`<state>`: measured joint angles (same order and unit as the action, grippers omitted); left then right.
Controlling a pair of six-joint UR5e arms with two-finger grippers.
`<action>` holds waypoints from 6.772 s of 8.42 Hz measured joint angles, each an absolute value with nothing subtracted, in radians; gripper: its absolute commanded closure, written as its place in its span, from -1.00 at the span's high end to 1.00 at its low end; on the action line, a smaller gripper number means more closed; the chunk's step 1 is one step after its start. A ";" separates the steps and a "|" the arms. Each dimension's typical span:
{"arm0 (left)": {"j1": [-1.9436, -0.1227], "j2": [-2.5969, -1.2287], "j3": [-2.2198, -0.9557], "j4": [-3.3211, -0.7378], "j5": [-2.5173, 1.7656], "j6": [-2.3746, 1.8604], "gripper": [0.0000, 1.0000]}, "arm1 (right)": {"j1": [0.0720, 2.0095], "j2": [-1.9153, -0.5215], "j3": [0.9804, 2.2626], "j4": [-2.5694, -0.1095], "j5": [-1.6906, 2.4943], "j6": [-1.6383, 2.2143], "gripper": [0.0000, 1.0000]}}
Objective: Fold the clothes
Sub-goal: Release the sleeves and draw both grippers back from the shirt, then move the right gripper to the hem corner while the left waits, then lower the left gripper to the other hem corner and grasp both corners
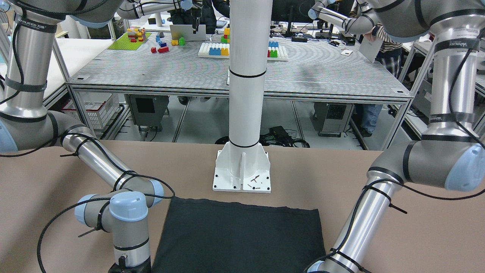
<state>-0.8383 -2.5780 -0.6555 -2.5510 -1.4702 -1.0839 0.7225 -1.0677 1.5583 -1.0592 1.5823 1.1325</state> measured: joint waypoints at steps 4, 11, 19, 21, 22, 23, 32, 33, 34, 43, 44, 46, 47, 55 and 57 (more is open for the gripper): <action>-0.849 -2.518 -0.843 -2.548 -1.644 -1.143 0.89 | 0.726 -1.060 1.637 -1.065 1.634 1.139 0.88; -0.834 -2.103 -1.506 -2.340 -1.854 -1.354 0.89 | 0.753 -1.174 1.869 -1.211 1.868 1.175 0.88; -0.784 -1.686 -1.911 -2.270 -1.842 -1.406 0.89 | 0.632 -1.556 2.013 -0.867 2.039 1.333 0.89; -0.783 -1.677 -1.911 -2.270 -1.832 -1.406 0.89 | 0.575 -1.613 2.009 -0.780 2.037 1.336 0.88; -0.783 -1.676 -1.911 -2.271 -1.831 -1.406 0.89 | 0.545 -1.620 2.008 -0.766 2.033 1.338 0.88; -0.782 -1.676 -1.911 -2.271 -1.830 -1.405 0.89 | 0.506 -1.624 2.007 -0.761 2.021 1.342 0.88; -0.783 -1.664 -1.911 -2.275 -1.819 -1.392 0.89 | 0.298 -1.623 1.967 -0.761 1.860 1.384 0.88; -0.783 -1.664 -1.911 -2.275 -1.819 -1.391 0.89 | 0.287 -1.623 1.957 -0.761 1.850 1.384 0.83; -0.783 -1.664 -1.909 -2.275 -1.819 -1.389 0.89 | 0.274 -1.621 1.945 -0.759 1.837 1.384 0.51; -0.784 -1.663 -1.906 -2.274 -1.819 -1.383 0.89 | 0.227 -1.616 1.955 -0.756 1.757 1.435 -1.00; -0.784 -1.660 -1.908 -2.280 -1.820 -1.380 0.89 | 0.227 -1.616 1.963 -0.755 1.756 1.436 -1.00; -0.778 -1.612 -1.908 -2.378 -1.840 -1.386 0.89 | 0.229 -1.613 1.979 -0.748 1.755 1.437 -1.00; -0.770 -1.578 -1.909 -2.430 -1.852 -1.393 0.89 | 0.233 -1.611 1.984 -0.744 1.755 1.436 -1.00; -0.335 -1.463 -2.015 -2.510 -1.501 -1.615 0.89 | 0.284 -1.597 1.988 -0.741 1.728 1.432 -1.00; -0.230 -1.447 -2.011 -2.508 -1.394 -1.636 0.89 | 0.290 -1.594 1.986 -0.741 1.728 1.425 -1.00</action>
